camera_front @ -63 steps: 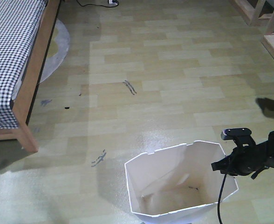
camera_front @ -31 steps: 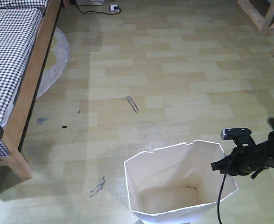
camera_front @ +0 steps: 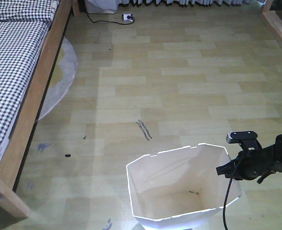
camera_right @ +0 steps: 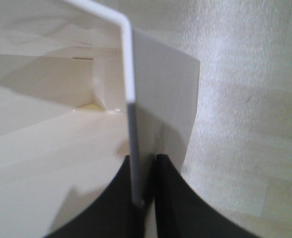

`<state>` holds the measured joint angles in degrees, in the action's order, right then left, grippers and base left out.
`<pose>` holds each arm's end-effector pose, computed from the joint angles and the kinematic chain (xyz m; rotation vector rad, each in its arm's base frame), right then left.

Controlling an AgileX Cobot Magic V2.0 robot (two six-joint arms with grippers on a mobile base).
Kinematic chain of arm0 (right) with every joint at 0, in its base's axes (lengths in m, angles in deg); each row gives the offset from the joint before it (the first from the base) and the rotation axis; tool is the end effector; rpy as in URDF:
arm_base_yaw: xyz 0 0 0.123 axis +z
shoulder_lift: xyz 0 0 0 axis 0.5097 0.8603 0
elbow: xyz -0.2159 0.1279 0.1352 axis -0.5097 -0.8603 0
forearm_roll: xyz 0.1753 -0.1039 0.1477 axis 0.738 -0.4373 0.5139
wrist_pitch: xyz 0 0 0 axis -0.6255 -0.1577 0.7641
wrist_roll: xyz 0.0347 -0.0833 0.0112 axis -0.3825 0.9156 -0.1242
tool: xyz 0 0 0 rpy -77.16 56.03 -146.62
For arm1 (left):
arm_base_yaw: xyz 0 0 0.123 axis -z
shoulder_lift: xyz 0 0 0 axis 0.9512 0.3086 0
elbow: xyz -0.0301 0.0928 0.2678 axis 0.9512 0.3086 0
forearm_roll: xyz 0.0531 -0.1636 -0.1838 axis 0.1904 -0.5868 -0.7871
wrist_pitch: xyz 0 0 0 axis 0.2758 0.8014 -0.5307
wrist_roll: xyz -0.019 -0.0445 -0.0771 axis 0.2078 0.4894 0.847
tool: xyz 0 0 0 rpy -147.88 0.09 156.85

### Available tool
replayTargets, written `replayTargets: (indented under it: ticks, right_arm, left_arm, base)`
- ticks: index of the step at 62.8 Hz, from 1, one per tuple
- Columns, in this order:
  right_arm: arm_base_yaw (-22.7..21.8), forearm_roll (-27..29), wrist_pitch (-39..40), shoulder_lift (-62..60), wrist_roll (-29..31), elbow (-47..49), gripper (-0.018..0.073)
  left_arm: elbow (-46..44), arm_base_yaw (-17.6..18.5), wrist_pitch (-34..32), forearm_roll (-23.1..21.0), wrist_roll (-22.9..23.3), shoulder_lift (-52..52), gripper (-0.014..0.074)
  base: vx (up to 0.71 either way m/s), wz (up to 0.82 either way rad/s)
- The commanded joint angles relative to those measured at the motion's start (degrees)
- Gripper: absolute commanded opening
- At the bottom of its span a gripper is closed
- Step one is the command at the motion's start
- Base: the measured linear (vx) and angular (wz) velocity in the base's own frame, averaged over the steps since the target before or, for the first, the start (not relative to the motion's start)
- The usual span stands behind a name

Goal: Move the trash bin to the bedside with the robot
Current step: 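Carry the bin with the right gripper as the base drives beside the bed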

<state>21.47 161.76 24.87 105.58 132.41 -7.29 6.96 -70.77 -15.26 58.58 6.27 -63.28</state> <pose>0.2714 -0.0174 -0.0023 -0.2148 2.8683 0.3512 0.0560 -0.0014 0.1906 -0.0302 1.6449 -0.0646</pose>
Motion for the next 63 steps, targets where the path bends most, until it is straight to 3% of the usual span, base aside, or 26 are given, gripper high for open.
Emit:
replayTargets:
  ticks: [1,63]
  right_arm:
    - [-0.3,3.1,-8.6,-3.5,-0.4,0.8,-0.0006]
    - [-0.3,3.1,-8.6,-3.5,-0.4,0.8,-0.0006]
  left_arm:
    - [1.6,0.3,-4.5,-0.2,0.5,-0.6,-0.0006]
    - [1.6,0.3,-4.5,-0.2,0.5,-0.6,-0.0006]
  base:
    - [0.42,0.02]
    - [0.43,0.01]
